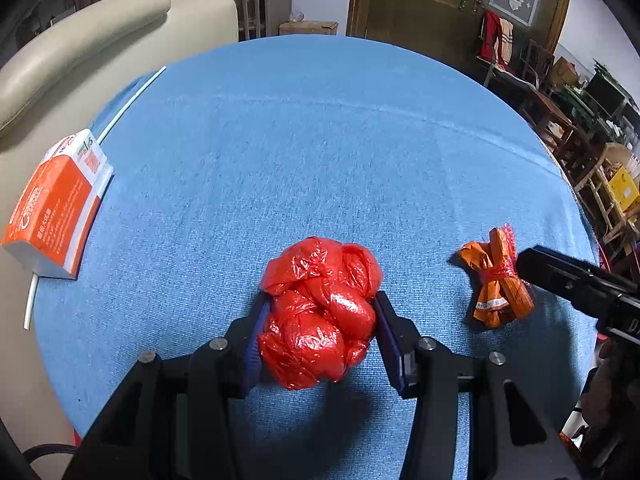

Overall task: Collect trash
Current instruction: 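Lift the red bag with the left gripper while the right lifts the orange candy, then carry the red bag with the left gripper while the right carries the candy to the basket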

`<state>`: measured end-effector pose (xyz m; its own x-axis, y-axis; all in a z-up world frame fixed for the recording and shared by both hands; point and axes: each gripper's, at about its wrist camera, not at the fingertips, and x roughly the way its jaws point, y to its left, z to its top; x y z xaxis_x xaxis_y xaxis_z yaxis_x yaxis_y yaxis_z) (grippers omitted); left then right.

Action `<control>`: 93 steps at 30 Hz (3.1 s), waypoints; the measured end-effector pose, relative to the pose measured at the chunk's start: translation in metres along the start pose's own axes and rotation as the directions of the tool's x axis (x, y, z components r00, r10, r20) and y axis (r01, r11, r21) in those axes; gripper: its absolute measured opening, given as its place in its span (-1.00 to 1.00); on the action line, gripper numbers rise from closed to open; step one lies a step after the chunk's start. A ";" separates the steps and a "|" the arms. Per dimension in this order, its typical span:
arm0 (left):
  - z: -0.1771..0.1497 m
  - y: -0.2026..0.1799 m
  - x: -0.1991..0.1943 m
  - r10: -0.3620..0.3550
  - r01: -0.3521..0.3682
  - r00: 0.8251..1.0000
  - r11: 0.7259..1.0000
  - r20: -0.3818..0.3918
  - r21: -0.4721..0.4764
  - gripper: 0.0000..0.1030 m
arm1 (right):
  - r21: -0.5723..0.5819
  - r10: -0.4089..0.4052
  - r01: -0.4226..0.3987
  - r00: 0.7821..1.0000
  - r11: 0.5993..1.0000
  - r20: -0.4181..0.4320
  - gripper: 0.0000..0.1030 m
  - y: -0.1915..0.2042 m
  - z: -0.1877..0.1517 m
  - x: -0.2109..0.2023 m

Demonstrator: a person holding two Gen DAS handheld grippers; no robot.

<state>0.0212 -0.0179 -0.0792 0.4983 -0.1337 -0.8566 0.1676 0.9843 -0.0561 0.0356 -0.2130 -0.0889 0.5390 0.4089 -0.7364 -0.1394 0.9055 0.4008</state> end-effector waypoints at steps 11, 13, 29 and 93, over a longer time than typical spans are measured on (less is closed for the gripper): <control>-0.001 -0.001 -0.006 0.001 -0.001 1.000 1.000 0.014 0.003 0.00 | -0.225 -0.131 0.120 0.991 0.967 -0.033 -0.45 0.036 -0.011 0.025; -0.001 -0.002 -0.007 -0.003 0.003 1.000 1.000 0.016 0.003 0.00 | -0.240 -0.126 0.119 0.992 0.963 -0.015 -0.45 0.039 -0.012 0.019; 0.006 -0.033 -0.024 -0.019 0.014 0.998 0.997 0.064 0.076 0.00 | -0.189 -0.114 0.137 0.985 0.972 0.128 -0.45 0.023 -0.017 -0.042; 0.002 -0.200 -0.034 -0.099 0.077 0.995 0.867 0.019 0.492 0.00 | 0.184 -0.268 0.233 0.943 0.955 0.198 -0.45 -0.129 -0.076 -0.145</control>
<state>-0.0274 -0.2103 -0.0374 0.4954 -0.2325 -0.8370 0.6021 0.7864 0.1379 -0.0873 -0.3805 -0.0756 0.7098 0.1204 -0.6941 0.1456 0.9389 0.3118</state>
